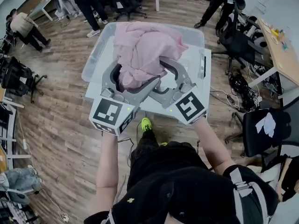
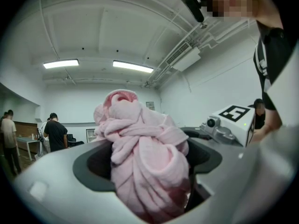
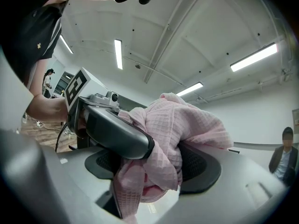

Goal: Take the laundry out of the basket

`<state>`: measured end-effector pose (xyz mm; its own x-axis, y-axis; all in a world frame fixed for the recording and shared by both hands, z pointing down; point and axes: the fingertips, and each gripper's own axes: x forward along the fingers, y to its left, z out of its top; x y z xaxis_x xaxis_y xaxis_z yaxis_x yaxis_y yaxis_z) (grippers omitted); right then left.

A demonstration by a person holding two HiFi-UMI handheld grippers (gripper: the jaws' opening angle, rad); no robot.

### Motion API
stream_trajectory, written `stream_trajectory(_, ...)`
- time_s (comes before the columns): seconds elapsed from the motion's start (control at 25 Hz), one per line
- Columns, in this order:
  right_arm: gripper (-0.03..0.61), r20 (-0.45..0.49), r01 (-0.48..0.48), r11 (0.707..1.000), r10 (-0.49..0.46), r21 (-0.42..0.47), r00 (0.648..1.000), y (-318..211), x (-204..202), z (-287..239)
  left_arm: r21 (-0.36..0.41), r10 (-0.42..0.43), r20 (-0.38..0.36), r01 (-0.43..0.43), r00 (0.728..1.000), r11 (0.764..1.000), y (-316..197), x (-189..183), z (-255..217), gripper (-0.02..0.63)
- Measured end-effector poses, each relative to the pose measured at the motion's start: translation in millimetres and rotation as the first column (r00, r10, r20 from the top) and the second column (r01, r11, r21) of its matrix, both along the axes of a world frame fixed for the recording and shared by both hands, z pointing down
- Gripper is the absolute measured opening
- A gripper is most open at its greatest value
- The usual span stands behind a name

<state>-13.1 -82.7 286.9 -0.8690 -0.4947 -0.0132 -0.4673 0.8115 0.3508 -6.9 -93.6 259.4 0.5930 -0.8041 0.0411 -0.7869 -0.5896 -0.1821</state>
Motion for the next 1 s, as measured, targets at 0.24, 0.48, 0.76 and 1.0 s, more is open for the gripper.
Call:
stream_trajectory(0.24, 0.37, -0.002, 0.034, 0.999, -0.034, -0.002, 0.999, 53, 17, 3, -0.007, -0.032, 0.002, 0.032, 0.999, 0.999, 53, 18, 3, 0.451)
stream_trajectory(0.48, 0.37, -0.024, 0.06, 0.998, -0.061, -0.012, 0.998, 94, 18, 4, -0.03, -0.057, -0.011, 0.057, 0.998, 0.998, 92, 18, 5, 0.451)
stream_trajectory(0.76, 0.376, -0.02, 0.055, 0.999, -0.055, -0.004, 0.998, 126, 15, -3, -0.031, -0.053, -0.031, 0.052, 0.998, 0.998, 122, 19, -1, 0.454)
stream_trajectory(1.0, 0.385, -0.028, 0.027, 1.0, -0.027, 0.004, 0.999, 150, -9, -8, -0.031, -0.039, -0.037, 0.038, 0.999, 0.999, 145, -4, -7, 0.456)
